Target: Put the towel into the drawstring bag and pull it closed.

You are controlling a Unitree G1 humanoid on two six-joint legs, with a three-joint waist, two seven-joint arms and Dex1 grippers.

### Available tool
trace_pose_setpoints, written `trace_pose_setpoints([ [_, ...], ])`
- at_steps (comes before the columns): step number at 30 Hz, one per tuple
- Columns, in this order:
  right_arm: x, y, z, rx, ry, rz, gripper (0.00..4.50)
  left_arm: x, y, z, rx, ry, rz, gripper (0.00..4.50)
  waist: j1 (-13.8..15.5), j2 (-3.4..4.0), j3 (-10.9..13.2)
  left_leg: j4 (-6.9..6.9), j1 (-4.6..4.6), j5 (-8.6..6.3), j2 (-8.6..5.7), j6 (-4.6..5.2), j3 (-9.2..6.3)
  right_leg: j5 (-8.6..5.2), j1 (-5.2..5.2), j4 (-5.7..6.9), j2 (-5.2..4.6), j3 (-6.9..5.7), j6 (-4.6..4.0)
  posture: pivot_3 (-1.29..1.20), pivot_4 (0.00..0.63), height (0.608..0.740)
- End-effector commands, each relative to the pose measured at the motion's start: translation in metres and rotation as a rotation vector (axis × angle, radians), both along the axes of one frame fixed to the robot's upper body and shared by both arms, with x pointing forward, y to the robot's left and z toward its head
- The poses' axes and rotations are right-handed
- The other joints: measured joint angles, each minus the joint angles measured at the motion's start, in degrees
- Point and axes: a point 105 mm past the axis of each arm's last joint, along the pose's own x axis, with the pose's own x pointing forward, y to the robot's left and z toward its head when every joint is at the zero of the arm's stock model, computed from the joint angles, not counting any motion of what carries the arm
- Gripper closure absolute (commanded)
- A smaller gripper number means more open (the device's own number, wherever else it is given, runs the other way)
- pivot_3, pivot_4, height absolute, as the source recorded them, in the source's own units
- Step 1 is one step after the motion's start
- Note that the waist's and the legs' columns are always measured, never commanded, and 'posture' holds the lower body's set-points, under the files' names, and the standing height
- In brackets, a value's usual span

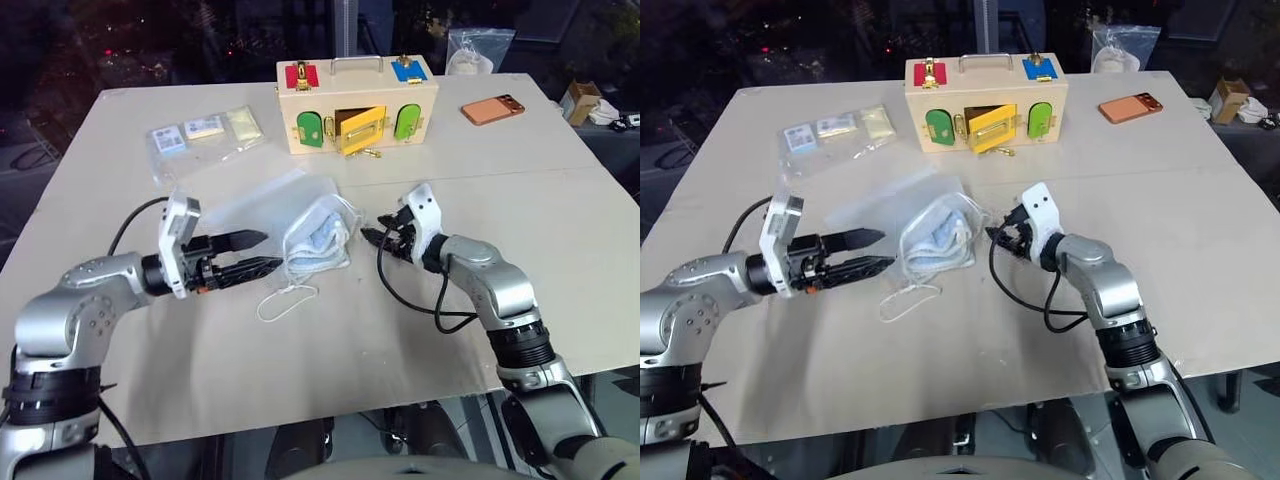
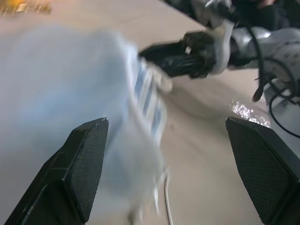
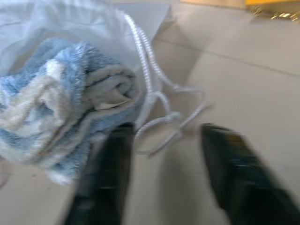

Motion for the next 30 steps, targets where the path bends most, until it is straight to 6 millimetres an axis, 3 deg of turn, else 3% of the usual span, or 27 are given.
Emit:
trace_pose_setpoints([
  [1, 0.006, 0.013, 0.009, 0.038, -0.026, -0.018, 1.94, -0.011, -0.002, 0.004, 0.009, -0.054, 0.002, 0.36, 0.01, -0.01, 0.0, 0.01, 0.01, 0.0, 0.0, 0.0, 0.01, 0.0, 0.01, 0.01, -0.01, 0.0, 0.0, 0.0, 0.15, 0.74],
  [4, 0.016, 0.011, -0.006, -0.029, -0.038, -0.085, 1.94, -0.017, -0.002, -0.003, 0.032, -0.057, 0.01, 0.36, 0.13, -0.04, -0.02, 0.03, 0.01, 0.0, -0.02, 0.01, 0.03, 0.01, 0.01, 0.0, -0.04, 0.02, -0.02, 0.0, 0.15, 0.74],
  [8, 0.027, 0.004, -0.008, -0.06, -0.063, -0.171, 1.94, -0.025, -0.001, -0.013, 0.054, -0.055, 0.024, 0.36, 0.1, -0.03, -0.02, 0.05, 0.0, 0.0, -0.1, 0.01, 0.04, 0.01, 0.04, -0.01, -0.14, 0.01, -0.03, 0.0, 0.15, 0.74],
  [11, 0.033, -0.002, -0.009, -0.079, -0.071, -0.231, 2.71, -0.03, 0.001, -0.019, 0.073, -0.059, 0.036, 0.36, -0.04, -0.03, -0.02, 0.03, 0.0, 0.0, -0.08, 0.0, 0.04, 0.01, 0.02, -0.01, -0.14, 0.01, -0.03, 0.0, 0.15, 0.74],
  [15, 0.034, 0.001, -0.001, -0.047, -0.097, -0.232, 4.47, -0.037, 0.002, -0.034, 0.148, -0.078, 0.021, 0.36, -0.1, -0.02, -0.02, 0.0, 0.01, 0.0, -0.06, 0.0, 0.02, 0.01, 0.01, -0.01, -0.11, -0.02, -0.03, 0.0, 0.15, 0.74],
  [22, 0.025, 0.004, 0.007, -0.033, -0.147, -0.186, 4.47, -0.029, 0.012, -0.061, 0.252, -0.096, 0.109, 0.36, 0.09, -0.01, -0.03, -0.01, 0.02, -0.02, -0.06, 0.04, 0.03, 0.0, 0.02, -0.01, -0.12, -0.02, -0.04, 0.0, 0.15, 0.74],
  [28, 0.017, 0.003, 0.011, -0.029, -0.159, -0.169, 4.47, -0.016, -0.008, -0.09, 0.347, -0.136, 0.111, 0.36, 0.22, 0.01, -0.08, 0.0, 0.01, -0.06, -0.08, 0.11, 0.04, 0.01, 0.02, -0.02, -0.13, -0.03, -0.02, 0.0, 0.15, 0.74],
  [30, 0.015, 0.003, 0.012, -0.028, -0.164, -0.167, 4.5, -0.011, -0.02, -0.1, 0.371, -0.157, 0.107, 1.23, 0.27, 0.2, -0.19, -0.01, 0.04, -0.12, -0.08, 0.22, 0.03, 0.01, 0.04, 0.0, -0.13, -0.04, -0.03, 0.0, 0.15, 0.74],
])
